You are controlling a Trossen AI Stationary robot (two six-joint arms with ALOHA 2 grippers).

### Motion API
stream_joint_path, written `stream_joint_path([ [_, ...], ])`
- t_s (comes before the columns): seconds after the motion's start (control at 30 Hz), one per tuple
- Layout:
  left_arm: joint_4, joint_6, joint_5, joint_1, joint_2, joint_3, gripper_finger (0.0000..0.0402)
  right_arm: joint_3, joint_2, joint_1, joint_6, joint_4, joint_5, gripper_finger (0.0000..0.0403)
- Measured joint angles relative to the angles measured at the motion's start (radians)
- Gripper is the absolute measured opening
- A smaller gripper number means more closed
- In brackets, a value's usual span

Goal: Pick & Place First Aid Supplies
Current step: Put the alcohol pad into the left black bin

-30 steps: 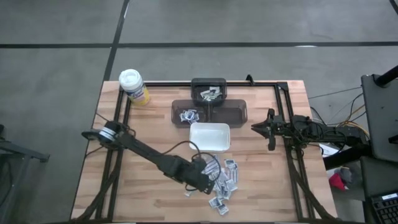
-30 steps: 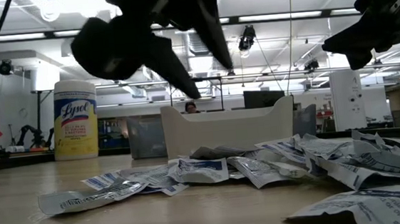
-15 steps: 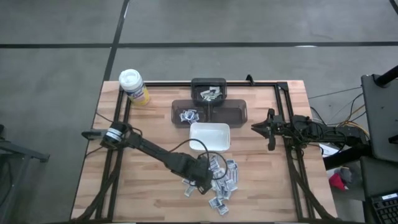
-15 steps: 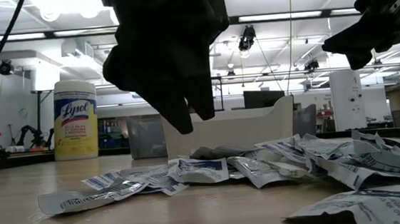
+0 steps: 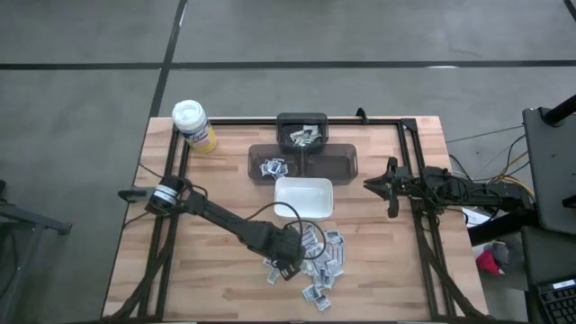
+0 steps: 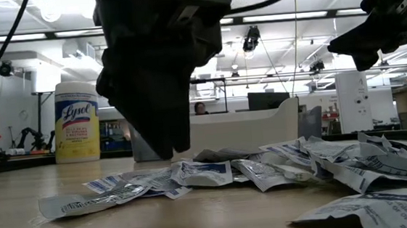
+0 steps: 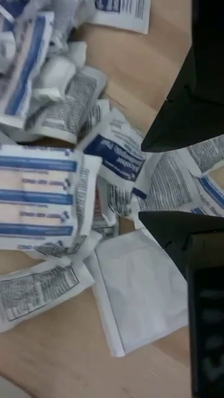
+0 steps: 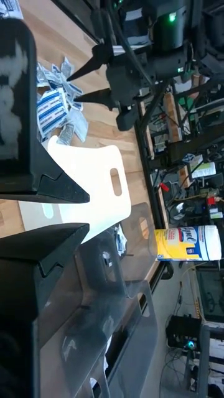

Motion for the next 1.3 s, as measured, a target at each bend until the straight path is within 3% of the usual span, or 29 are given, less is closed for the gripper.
stream_joint_path([
  [0.47, 0.007, 0.005, -0.067, 0.006, 0.0, 0.0, 0.0156, 0.0, 0.0, 0.0, 0.0, 0.0, 0.0, 0.0059],
  [1.03, 0.032, 0.034, -0.067, 0.009, 0.012, 0.001, 0.015, 0.0, 0.0, 0.0, 0.0, 0.0, 0.001, 0.0059],
  [1.3, 0.057, 0.021, -0.018, 0.009, 0.069, 0.006, 0.0142, 0.0, 0.0, 0.0, 0.003, -0.002, 0.002, 0.0059],
])
